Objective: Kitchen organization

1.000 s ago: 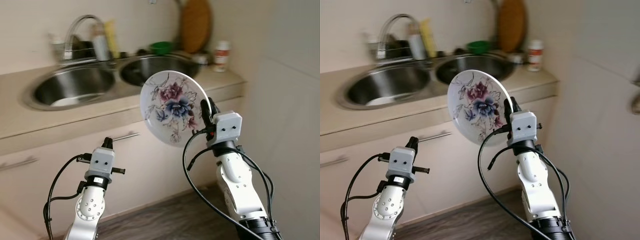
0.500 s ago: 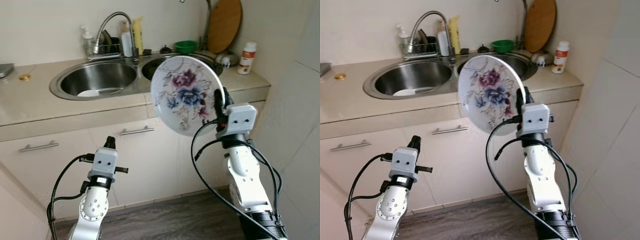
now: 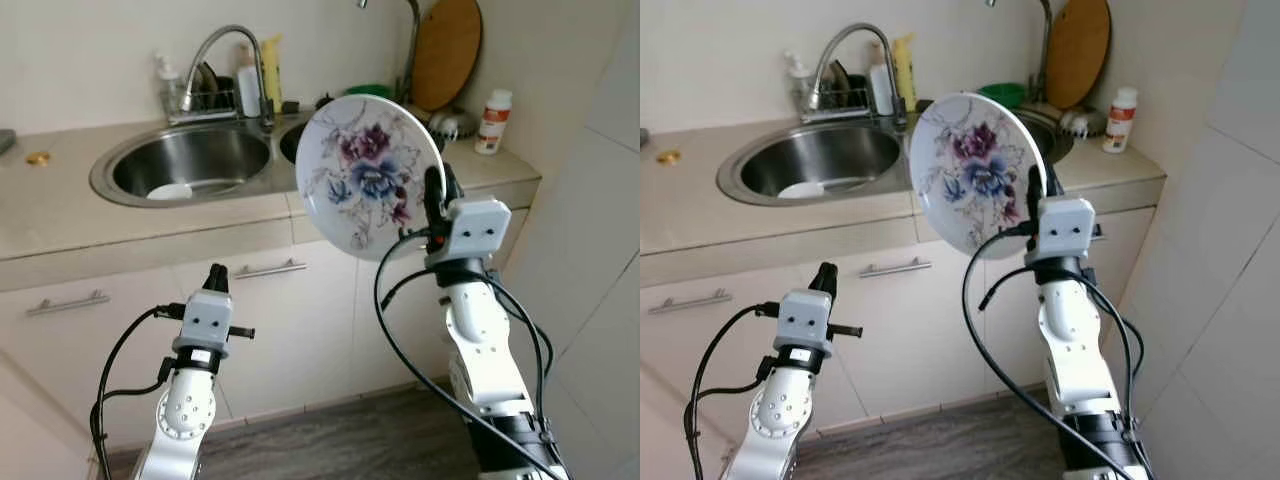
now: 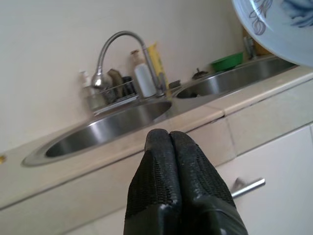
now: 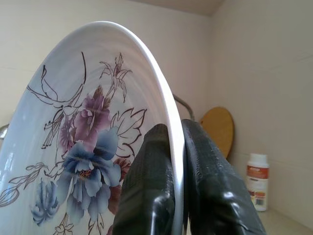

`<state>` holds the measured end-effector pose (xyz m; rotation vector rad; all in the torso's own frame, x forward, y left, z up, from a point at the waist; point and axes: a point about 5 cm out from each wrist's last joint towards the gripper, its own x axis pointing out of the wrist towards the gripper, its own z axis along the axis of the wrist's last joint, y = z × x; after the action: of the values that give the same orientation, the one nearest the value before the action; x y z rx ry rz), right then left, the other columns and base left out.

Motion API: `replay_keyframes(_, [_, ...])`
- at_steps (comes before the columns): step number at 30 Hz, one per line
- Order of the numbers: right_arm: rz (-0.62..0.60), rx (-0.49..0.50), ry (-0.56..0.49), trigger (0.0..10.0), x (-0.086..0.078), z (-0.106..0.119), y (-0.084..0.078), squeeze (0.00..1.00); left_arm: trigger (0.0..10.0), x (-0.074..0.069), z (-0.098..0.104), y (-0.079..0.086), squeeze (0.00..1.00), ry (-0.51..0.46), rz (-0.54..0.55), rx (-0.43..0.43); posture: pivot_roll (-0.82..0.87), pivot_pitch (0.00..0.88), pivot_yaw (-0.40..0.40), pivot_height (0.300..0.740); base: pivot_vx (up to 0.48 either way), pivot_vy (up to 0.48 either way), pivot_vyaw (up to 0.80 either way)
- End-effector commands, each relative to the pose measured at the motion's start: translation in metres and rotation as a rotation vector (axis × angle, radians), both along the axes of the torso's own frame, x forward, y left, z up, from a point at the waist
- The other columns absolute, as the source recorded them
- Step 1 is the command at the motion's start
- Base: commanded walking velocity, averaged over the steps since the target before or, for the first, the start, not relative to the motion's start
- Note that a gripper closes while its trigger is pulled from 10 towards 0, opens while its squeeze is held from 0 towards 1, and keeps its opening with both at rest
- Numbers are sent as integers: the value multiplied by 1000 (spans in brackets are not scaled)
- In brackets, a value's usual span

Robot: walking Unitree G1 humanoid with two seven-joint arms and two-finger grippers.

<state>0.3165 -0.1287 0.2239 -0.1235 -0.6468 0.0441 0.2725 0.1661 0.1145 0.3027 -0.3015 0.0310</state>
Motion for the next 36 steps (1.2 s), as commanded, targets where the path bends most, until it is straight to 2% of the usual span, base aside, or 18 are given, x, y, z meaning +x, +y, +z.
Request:
replay_keyframes(1, [-2,13,-72,0,-2,16,2,0,10000,1,4,-2,0,-23,-2,1,-73,0,35,740,330,0,506])
replay_keyframes(6, [2,12,-74,0,0,18,5,0,10000,1,16,0,0,-77,13,16,-65,0,32,740,332,0,730])
replay_keyframes(10, [5,22,-72,0,1,18,6,0,10000,2,17,2,0,-85,24,18,-65,0,31,740,330,0,800])
replay_keyframes(14, [1,58,-61,0,3,19,4,0,10000,2,17,2,0,-86,28,18,-65,0,31,740,330,0,0])
replay_keyframes(25, [-7,48,-68,0,6,22,2,0,10000,3,18,2,0,-91,32,18,-67,0,32,740,329,0,0])
replay_keyframes(30, [-6,22,-60,0,8,22,5,0,10000,3,19,1,0,-91,32,18,-64,0,30,740,329,0,758])
replay_keyframes(36, [-2,46,-64,0,8,23,5,0,10000,3,19,2,0,-92,35,18,-64,0,28,740,327,0,707])
